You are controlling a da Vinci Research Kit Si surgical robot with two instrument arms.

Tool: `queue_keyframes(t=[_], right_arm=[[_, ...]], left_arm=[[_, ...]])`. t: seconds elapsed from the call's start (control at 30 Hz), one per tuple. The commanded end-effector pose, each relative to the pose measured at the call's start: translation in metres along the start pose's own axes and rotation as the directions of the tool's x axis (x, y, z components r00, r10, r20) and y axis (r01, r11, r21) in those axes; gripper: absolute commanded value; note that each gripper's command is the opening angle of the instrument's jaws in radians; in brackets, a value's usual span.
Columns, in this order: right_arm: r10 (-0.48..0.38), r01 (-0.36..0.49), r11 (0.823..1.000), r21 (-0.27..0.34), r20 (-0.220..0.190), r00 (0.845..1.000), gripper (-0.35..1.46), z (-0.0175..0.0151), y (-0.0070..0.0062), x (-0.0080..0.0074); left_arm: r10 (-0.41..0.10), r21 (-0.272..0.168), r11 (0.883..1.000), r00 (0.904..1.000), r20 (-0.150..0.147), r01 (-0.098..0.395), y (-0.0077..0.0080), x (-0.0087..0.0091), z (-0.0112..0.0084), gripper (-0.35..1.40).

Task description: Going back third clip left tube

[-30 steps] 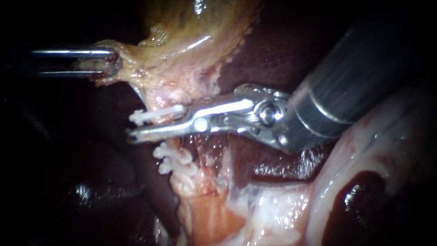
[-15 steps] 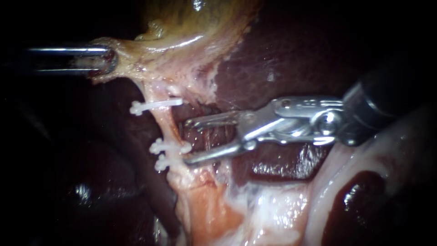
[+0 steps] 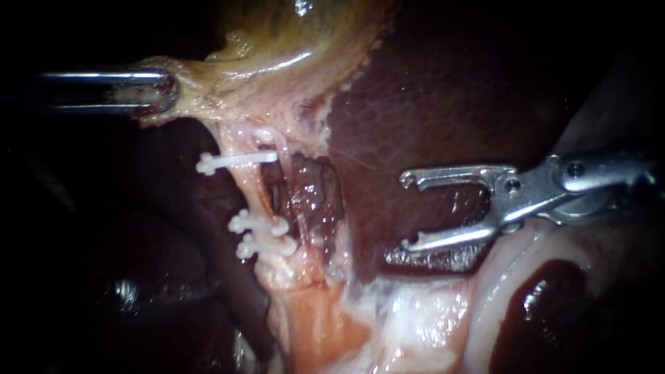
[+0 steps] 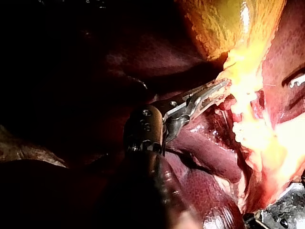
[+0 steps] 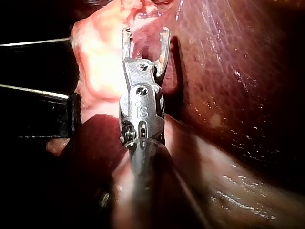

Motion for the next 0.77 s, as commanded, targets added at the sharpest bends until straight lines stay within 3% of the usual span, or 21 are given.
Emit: queue_keyframes(t=[0.03, 0.4, 0.77], right_arm=[[-0.005, 0.005, 1.0, 0.001, 0.0, 1.0, 0.5, 0.0, 0.0, 0.0], [-0.005, 0.005, 1.0, 0.002, 0.0, 1.0, 0.5, -0.0001, -0.0002, 0.0], [-0.004, 0.004, 1.0, 0.008, -0.001, 1.0, 0.5, -0.0002, -0.0002, 0.0003]], left_arm=[[0.001, 0.004, 1.0, 1.0, -0.001, -0.001, -0.0001, -0.0002, 0.0003, -0.35], [0.021, -0.004, 1.0, 0.9998, -0.001, -0.021, -0.0014, -0.0034, 0.0052, -0.35], [0.022, -0.004, 1.0, 0.9998, 0.003, -0.022, -0.0015, -0.0035, 0.0055, -0.35]])
